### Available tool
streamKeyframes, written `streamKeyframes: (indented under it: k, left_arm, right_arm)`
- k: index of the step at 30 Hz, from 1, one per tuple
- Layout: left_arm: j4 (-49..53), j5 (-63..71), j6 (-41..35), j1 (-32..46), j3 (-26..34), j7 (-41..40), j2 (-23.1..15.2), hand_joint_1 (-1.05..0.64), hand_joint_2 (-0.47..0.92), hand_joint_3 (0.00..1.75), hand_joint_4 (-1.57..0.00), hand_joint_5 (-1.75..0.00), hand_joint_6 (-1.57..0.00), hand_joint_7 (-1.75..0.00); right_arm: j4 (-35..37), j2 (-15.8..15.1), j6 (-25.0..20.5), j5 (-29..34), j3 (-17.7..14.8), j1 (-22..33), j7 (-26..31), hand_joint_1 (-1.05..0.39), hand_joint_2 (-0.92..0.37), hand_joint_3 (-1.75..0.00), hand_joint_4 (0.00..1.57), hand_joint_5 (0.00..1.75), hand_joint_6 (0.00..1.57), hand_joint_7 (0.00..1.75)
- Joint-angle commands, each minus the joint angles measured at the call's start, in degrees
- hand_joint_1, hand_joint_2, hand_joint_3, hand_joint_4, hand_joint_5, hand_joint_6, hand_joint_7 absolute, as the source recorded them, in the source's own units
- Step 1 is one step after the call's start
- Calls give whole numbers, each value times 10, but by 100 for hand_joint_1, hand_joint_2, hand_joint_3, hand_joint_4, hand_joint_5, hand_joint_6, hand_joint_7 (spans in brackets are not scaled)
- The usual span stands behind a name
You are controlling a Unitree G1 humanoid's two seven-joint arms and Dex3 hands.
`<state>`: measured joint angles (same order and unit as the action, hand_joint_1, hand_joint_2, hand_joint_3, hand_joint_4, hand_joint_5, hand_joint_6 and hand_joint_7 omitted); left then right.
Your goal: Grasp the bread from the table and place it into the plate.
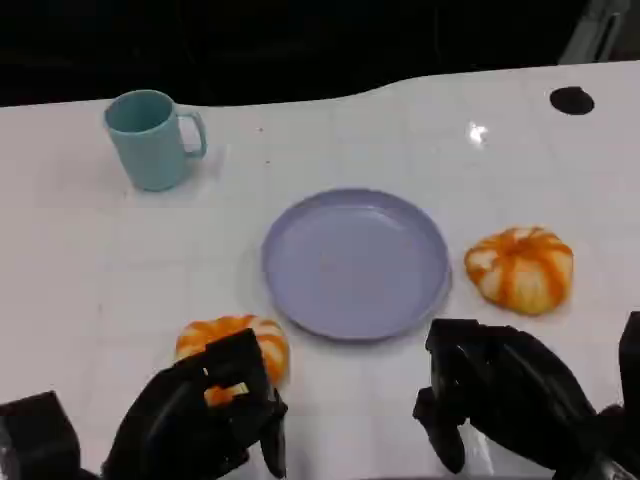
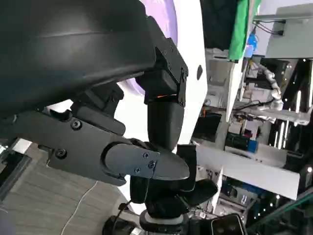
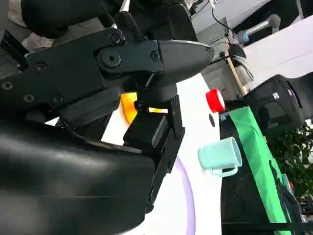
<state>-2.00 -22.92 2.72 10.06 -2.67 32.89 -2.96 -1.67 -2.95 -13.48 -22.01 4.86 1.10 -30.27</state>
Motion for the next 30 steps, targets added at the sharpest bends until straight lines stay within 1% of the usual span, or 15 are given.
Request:
streamKeyframes:
  k: [1, 6, 11, 15, 22, 27, 30]
  left_arm:
    - [3, 4, 4, 5, 3, 1, -7, -63, 92, 21, -89, -175, -70, -175]
    - [-1, 0, -2, 6, 4, 0, -7, -62, 92, 21, -89, -175, -70, -175]
    - [10, 1, 13, 2, 5, 10, -7, -62, 92, 22, -88, -175, -68, -175]
    - [11, -4, 8, 1, 5, 14, -8, -62, 92, 21, -88, -175, -68, -175]
    - [-12, 6, -10, 3, 2, -4, -8, -63, 92, 19, -89, -175, -70, -175]
    - [-10, 19, 5, -1, 5, -13, -5, -62, 92, 22, -88, -175, -68, -175]
    - [4, 16, 23, -8, 13, -9, -3, -61, 92, 23, -85, -175, -66, -175]
  right_arm:
    - [-5, -4, 4, -1, -4, 7, 0, -93, -92, -36, 127, 157, 112, 149]
    - [-11, -6, -6, 0, -3, 7, 4, -94, -92, -37, 128, 158, 113, 150]
    - [-11, -5, 0, 1, -2, 7, 4, -93, -92, -37, 128, 158, 113, 149]
    - [-13, -6, -3, 1, -2, 7, 5, -93, -92, -38, 128, 158, 112, 150]
    - [-3, -5, 5, -7, -8, -1, -4, -93, -92, -38, 128, 159, 111, 151]
    - [11, 1, 10, -11, -12, -11, -8, -95, -92, -34, 130, 158, 114, 149]
    - [20, 1, 3, -6, -11, -22, -1, -96, -92, -33, 131, 157, 115, 148]
